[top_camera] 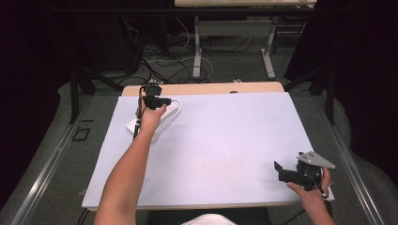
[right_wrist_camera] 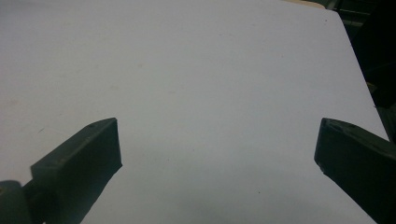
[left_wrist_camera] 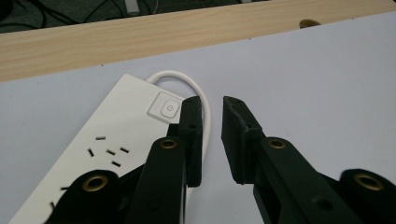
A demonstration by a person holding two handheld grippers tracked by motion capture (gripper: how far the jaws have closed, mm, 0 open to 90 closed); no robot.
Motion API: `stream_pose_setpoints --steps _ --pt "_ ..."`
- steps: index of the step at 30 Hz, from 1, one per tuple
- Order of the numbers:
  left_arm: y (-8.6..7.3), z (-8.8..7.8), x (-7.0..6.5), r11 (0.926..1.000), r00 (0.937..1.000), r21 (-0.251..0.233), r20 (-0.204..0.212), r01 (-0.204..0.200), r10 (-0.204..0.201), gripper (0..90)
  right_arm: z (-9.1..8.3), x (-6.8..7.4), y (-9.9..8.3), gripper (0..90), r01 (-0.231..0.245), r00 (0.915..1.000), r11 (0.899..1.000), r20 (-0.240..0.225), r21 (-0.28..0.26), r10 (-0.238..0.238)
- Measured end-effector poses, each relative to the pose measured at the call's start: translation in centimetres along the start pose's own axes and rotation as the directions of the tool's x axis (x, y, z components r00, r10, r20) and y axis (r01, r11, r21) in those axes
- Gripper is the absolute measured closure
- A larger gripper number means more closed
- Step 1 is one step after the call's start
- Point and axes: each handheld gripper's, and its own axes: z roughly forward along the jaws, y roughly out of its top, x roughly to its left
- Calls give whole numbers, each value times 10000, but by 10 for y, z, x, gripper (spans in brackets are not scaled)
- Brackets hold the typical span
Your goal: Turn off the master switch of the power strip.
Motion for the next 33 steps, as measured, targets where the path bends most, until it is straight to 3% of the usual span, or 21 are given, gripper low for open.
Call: stream_pose_setpoints --steps 10,12,15,21,26,33 --pt "-5 -25 8 9999 9995 -128 315 100 -96 702 0 -1 0 0 155 9999 9999 19 -33 -155" --pt "-7 -28 9 9999 9994 -103 345 88 -84 692 1 -1 0 0 6 10000 9998 52 -212 -5" --pt "-9 -34 9 9999 9994 -162 330 -56 61 659 0 0 0 0 -148 9999 9998 -17 -113 148" --pt "-14 -44 5 9989 9990 -468 457 2 19 586 0 1 0 0 31 10000 10000 42 -63 -31" --pt "-16 -52 -1 9986 9983 -493 544 -183 210 524 0 0 0 0 25 10000 10000 35 -71 -25" --pt "-23 -61 -11 9943 9945 -509 422 -936 958 450 1 1 0 0 111 9999 9998 -31 -137 -112"
